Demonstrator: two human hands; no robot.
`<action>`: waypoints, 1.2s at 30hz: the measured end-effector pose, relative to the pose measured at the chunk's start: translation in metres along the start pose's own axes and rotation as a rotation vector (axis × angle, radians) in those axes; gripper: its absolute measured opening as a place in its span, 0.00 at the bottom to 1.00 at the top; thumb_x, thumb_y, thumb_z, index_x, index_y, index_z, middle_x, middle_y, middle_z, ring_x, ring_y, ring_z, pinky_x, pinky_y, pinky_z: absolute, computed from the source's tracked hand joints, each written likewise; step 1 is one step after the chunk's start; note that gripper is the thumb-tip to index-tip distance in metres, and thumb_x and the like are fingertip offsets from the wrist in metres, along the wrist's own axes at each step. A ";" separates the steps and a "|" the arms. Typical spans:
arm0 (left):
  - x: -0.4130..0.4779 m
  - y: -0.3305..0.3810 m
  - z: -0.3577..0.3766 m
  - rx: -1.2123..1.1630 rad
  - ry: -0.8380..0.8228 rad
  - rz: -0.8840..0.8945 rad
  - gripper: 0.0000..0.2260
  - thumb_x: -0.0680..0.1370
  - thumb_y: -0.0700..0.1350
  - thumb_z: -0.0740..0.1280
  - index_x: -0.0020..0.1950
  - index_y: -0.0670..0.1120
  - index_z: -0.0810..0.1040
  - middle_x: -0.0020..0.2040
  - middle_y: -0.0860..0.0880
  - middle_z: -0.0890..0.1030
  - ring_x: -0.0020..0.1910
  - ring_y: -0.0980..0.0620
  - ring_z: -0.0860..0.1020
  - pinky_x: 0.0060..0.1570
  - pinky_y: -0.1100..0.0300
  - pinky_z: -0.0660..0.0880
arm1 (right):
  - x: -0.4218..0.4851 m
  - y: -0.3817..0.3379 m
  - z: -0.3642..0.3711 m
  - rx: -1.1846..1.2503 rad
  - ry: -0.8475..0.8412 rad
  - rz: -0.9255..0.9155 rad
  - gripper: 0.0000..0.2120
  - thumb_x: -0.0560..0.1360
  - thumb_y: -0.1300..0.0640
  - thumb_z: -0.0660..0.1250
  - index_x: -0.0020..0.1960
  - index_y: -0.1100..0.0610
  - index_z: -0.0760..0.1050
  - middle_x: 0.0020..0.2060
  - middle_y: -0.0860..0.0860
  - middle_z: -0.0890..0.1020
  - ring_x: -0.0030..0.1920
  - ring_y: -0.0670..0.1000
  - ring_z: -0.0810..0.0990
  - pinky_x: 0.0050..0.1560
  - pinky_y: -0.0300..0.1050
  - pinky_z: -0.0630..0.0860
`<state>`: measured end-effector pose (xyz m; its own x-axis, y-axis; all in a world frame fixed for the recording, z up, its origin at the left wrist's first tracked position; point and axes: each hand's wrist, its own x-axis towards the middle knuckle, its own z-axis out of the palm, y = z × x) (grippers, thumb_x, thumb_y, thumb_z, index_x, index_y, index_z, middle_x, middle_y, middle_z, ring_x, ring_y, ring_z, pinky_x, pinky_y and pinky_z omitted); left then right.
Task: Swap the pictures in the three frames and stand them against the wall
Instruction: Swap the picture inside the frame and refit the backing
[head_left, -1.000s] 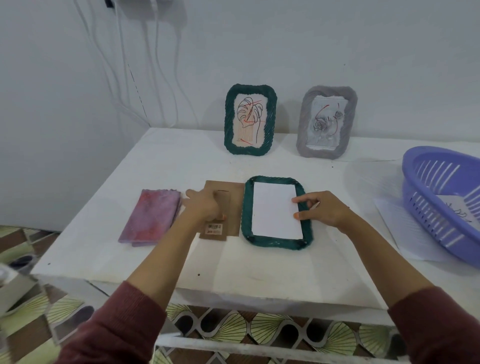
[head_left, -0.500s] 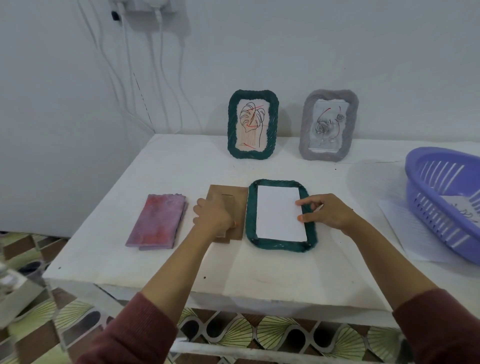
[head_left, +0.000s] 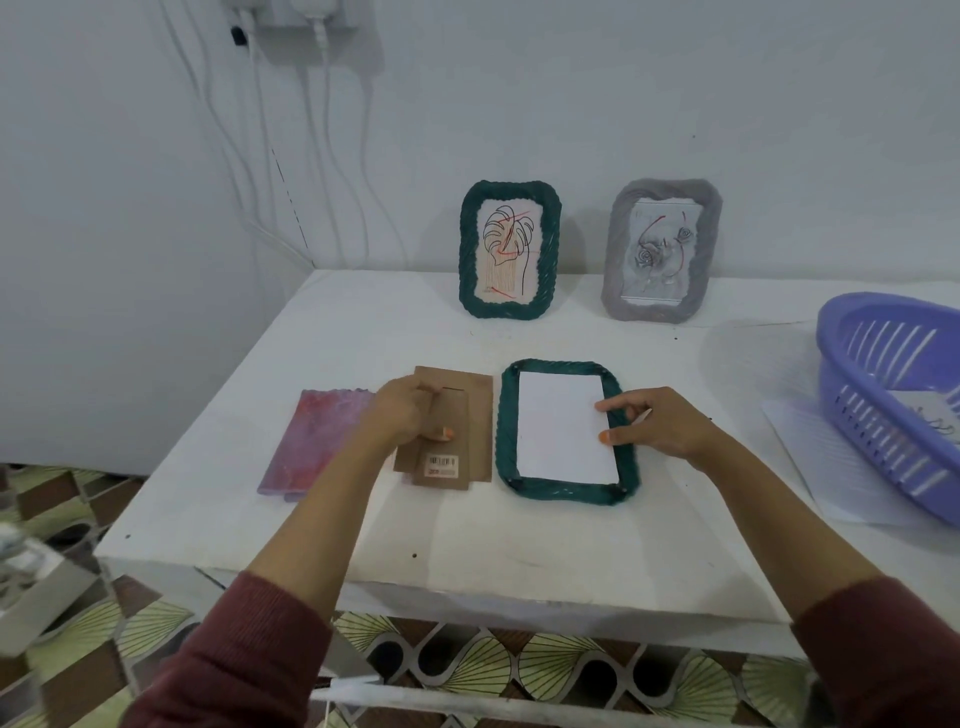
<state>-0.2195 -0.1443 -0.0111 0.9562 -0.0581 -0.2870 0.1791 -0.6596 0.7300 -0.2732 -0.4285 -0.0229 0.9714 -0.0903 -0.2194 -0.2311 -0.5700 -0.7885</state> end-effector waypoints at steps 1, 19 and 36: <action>-0.001 -0.001 -0.006 -0.084 0.010 0.003 0.27 0.64 0.34 0.76 0.62 0.42 0.75 0.64 0.44 0.73 0.62 0.43 0.73 0.60 0.54 0.73 | 0.000 0.000 0.000 -0.003 -0.001 0.000 0.18 0.67 0.61 0.75 0.55 0.55 0.80 0.33 0.49 0.66 0.34 0.47 0.65 0.36 0.39 0.62; -0.027 0.066 0.032 -0.639 -0.339 -0.042 0.25 0.67 0.29 0.72 0.62 0.43 0.74 0.51 0.44 0.79 0.47 0.46 0.79 0.40 0.57 0.82 | -0.011 -0.009 -0.007 0.097 0.080 -0.050 0.07 0.74 0.51 0.67 0.51 0.49 0.80 0.41 0.55 0.77 0.45 0.51 0.73 0.45 0.37 0.69; -0.016 0.060 0.068 -0.299 -0.153 0.068 0.31 0.64 0.43 0.79 0.63 0.40 0.71 0.63 0.42 0.74 0.60 0.43 0.75 0.60 0.48 0.75 | -0.003 -0.018 0.007 0.139 0.130 0.054 0.19 0.72 0.64 0.69 0.62 0.64 0.74 0.46 0.59 0.81 0.51 0.53 0.78 0.61 0.48 0.73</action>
<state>-0.2399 -0.2337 -0.0045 0.9264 -0.2213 -0.3046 0.1977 -0.4025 0.8938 -0.2726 -0.4122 -0.0118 0.9541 -0.2275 -0.1946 -0.2795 -0.4443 -0.8511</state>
